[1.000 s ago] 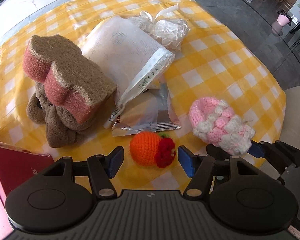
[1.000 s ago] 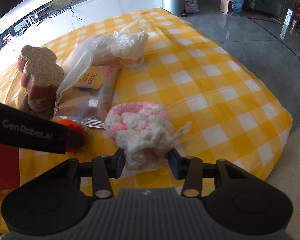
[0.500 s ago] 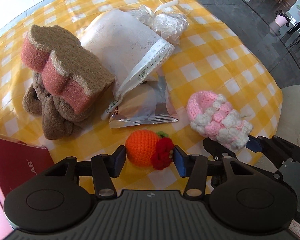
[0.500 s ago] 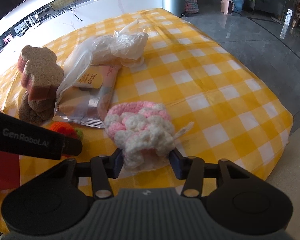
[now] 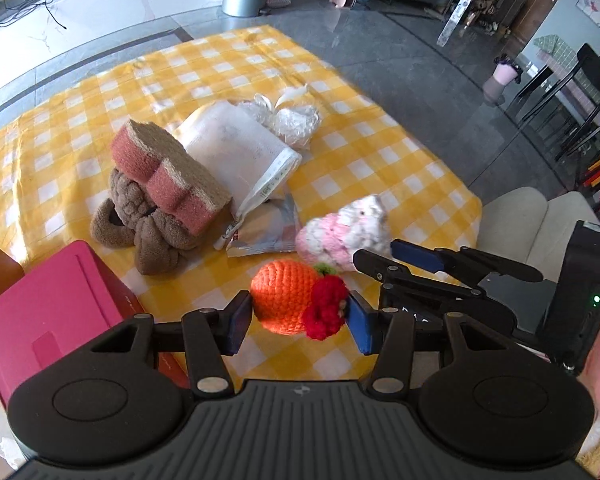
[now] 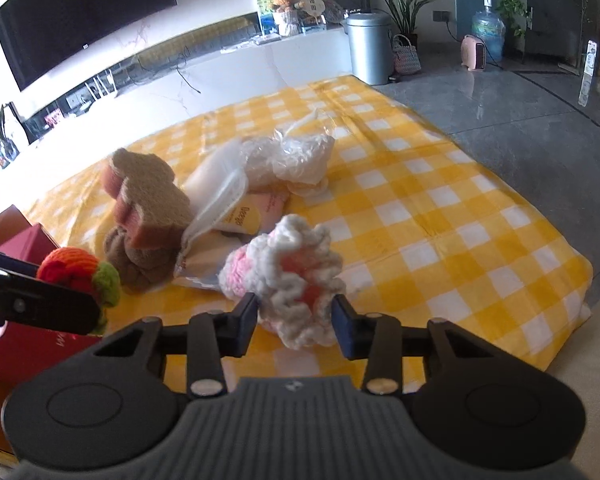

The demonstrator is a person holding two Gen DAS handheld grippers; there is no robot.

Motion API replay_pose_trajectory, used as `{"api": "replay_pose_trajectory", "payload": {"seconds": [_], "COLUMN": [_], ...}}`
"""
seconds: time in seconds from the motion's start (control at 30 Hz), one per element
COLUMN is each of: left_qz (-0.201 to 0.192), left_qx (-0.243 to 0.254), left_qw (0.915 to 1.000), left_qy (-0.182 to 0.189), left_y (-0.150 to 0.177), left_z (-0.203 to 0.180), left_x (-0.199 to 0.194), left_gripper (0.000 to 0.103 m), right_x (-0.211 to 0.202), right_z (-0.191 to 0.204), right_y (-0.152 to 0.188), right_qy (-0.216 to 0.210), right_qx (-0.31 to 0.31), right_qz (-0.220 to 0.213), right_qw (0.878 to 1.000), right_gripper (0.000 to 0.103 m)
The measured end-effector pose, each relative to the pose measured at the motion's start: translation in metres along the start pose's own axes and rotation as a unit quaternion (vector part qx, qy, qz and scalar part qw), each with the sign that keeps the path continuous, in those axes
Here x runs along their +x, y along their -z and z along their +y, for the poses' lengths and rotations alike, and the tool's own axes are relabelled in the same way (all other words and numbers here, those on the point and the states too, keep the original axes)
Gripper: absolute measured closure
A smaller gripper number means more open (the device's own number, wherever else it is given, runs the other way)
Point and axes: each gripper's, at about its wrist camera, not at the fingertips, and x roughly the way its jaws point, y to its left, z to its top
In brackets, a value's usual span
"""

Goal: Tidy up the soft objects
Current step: 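Grasp the orange crocheted fruit with the left gripper while the right gripper holds the pink hat, then carry the pink hat and orange fruit over the white box with both tools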

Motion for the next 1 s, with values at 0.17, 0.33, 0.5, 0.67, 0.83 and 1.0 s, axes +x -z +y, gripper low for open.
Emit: {"api": "replay_pose_trajectory", "payload": {"seconds": [0.17, 0.33, 0.5, 0.67, 0.83, 1.0], "left_qz": [-0.036, -0.04, -0.041, -0.034, -0.021, -0.03], "left_qx": [-0.009, -0.019, -0.03, -0.028, -0.026, -0.026], "left_qw": [0.9993, 0.999, 0.9986, 0.9987, 0.9991, 0.9988], "left_qy": [0.009, 0.002, 0.014, 0.026, 0.025, 0.028], "left_y": [0.02, 0.03, 0.033, 0.042, 0.047, 0.05], "left_z": [0.02, 0.032, 0.038, 0.042, 0.045, 0.049], "left_x": [-0.038, -0.041, -0.034, -0.03, -0.026, -0.036], "left_gripper": [0.045, 0.045, 0.045, 0.045, 0.045, 0.045], "right_x": [0.0, 0.027, 0.055, 0.067, 0.057, 0.05], "right_z": [0.009, 0.015, 0.023, 0.019, 0.025, 0.027], "right_y": [-0.001, 0.0, 0.001, 0.002, 0.002, 0.001], "right_qy": [-0.027, 0.014, 0.064, 0.068, 0.06, 0.054], "right_qx": [-0.005, -0.015, -0.06, -0.059, -0.069, -0.07], "right_qz": [-0.001, 0.065, 0.107, 0.124, 0.11, 0.093], "right_qw": [1.0, 0.998, 0.99, 0.988, 0.99, 0.992], "right_gripper": [0.067, 0.028, 0.013, 0.012, 0.038, 0.055]}}
